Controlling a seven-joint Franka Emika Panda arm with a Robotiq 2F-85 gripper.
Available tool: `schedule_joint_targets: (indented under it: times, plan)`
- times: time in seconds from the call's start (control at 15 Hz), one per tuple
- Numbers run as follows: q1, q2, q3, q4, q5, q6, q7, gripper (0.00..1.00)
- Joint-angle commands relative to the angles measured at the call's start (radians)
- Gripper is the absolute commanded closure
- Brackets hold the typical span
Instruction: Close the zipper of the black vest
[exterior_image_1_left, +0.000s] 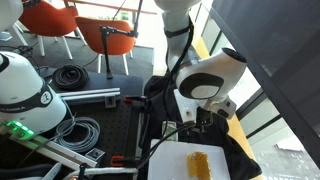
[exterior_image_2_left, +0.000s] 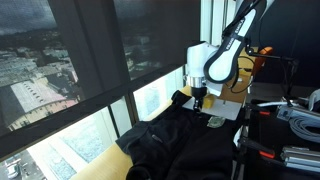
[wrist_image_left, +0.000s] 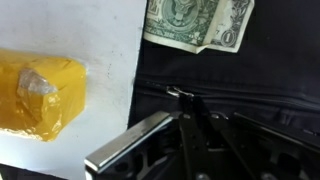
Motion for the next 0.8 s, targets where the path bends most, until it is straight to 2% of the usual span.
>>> schedule_joint_targets:
  times: [0.0, 0.4, 0.73]
  plan:
    - [0.013, -0.002, -0.013, 0.009, 0.007, -0.015, -0.015, 0.98]
    - [0.037, 0.016, -0.001, 0.044, 0.007, -0.038, -0.008, 0.98]
    - [0.096, 0.075, 0.022, 0.125, 0.008, -0.122, 0.002, 0.98]
